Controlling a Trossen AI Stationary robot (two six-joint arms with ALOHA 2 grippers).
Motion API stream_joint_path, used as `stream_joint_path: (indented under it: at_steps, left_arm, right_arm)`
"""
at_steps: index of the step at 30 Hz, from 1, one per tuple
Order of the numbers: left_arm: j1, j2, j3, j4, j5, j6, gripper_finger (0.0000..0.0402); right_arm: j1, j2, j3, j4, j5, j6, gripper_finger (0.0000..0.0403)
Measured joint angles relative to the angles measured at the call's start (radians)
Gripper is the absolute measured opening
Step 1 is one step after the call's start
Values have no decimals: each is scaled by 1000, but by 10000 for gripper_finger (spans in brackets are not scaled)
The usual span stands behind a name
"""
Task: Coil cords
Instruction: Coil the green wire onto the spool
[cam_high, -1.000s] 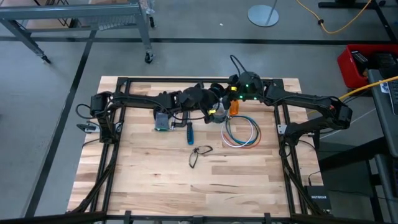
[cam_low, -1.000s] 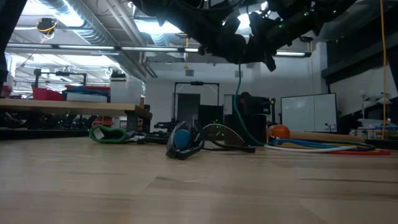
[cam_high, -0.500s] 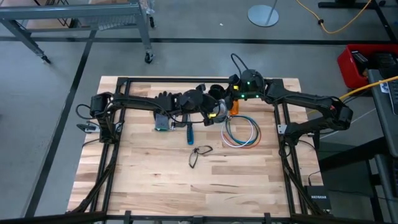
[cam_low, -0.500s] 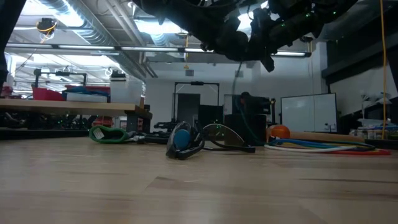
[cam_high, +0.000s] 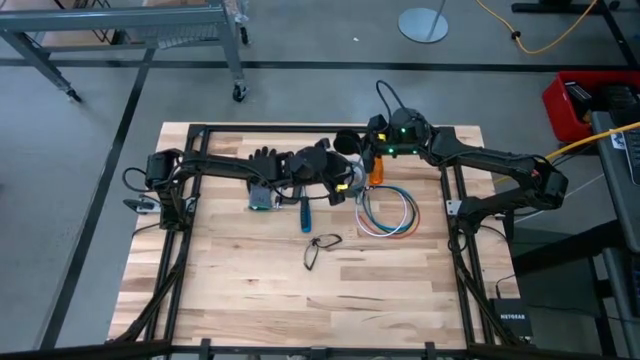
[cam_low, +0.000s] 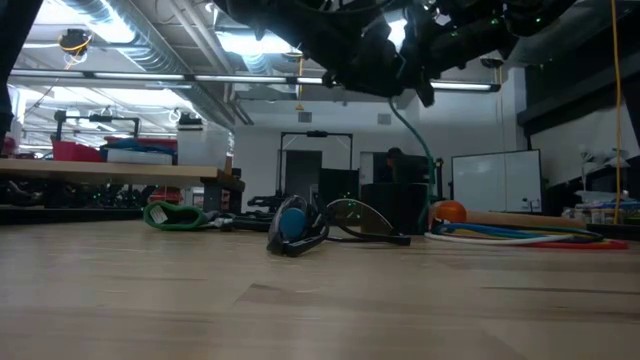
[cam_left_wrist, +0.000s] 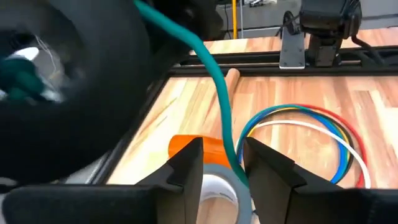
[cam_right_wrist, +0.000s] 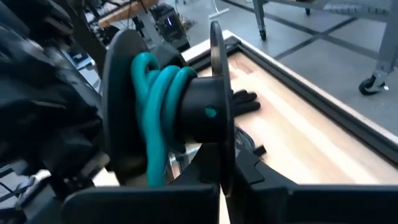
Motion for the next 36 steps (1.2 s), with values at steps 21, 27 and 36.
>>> stream_joint_path:
  at_steps: [21, 27, 36]
  left_arm:
    - [-21, -2, -2, -54, 0, -40, 87]
    - [-21, -2, -2, -53, 0, -33, 51]
    - [-26, -2, -2, -50, 0, -45, 5]
  right_arm:
    - [-18, -108, -2, 22, -3, -36, 1]
    - [-18, -133, -2, 21, -3, -53, 1]
    - [-17, -134, -2, 21, 7, -59, 1]
